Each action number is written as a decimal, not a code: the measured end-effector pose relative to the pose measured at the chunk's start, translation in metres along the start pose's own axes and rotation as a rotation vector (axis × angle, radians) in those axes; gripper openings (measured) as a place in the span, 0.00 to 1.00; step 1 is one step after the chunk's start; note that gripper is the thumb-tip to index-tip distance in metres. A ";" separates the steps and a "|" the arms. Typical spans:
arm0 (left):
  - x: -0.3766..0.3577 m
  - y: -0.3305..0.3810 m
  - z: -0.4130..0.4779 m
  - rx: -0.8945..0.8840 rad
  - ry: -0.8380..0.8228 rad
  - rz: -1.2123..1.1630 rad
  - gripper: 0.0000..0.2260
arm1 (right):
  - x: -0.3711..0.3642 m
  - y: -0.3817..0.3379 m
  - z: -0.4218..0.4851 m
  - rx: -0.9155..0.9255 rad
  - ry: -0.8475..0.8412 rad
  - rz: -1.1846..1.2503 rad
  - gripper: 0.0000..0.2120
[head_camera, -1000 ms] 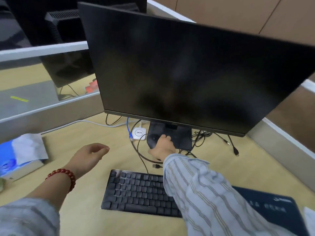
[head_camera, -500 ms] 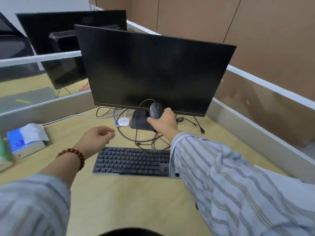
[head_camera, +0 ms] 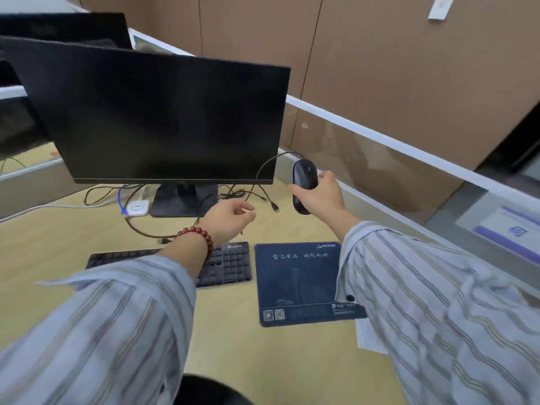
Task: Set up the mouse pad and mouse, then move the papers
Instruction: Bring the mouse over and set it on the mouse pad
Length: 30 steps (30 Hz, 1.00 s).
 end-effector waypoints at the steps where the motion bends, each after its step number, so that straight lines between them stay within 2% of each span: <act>1: -0.016 0.009 0.004 -0.007 -0.033 0.002 0.15 | 0.010 0.014 0.001 -0.028 -0.004 -0.012 0.37; 7: -0.114 0.028 0.043 0.061 -0.155 -0.003 0.16 | 0.016 0.109 0.010 -0.183 -0.147 -0.101 0.38; 11: -0.178 0.008 0.075 0.182 -0.153 -0.060 0.21 | -0.022 0.172 0.016 -0.264 -0.307 -0.107 0.38; 14: -0.219 -0.019 0.094 0.256 -0.178 -0.001 0.22 | -0.056 0.208 0.013 -0.298 -0.409 -0.097 0.43; 18: -0.250 -0.043 0.102 0.347 -0.193 0.069 0.23 | -0.084 0.237 0.006 -0.337 -0.476 -0.142 0.42; 22: -0.262 -0.051 0.108 0.378 -0.186 0.096 0.23 | -0.094 0.250 0.007 -0.311 -0.475 -0.181 0.42; 26: -0.267 -0.053 0.108 0.373 -0.150 0.127 0.18 | -0.102 0.253 0.005 -0.314 -0.485 -0.198 0.42; 30: -0.272 -0.061 0.110 0.349 -0.128 0.155 0.08 | -0.109 0.250 0.000 -0.290 -0.483 -0.222 0.40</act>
Point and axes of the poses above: each hand's wrist, its own z-axis towards the middle knuckle, its own x-axis out of the back of the hand, y = z × x, the point moved 3 cm from there along z, towards the middle knuckle, and after that the axes turned 11 degrees about x, right-handed, at the moved point
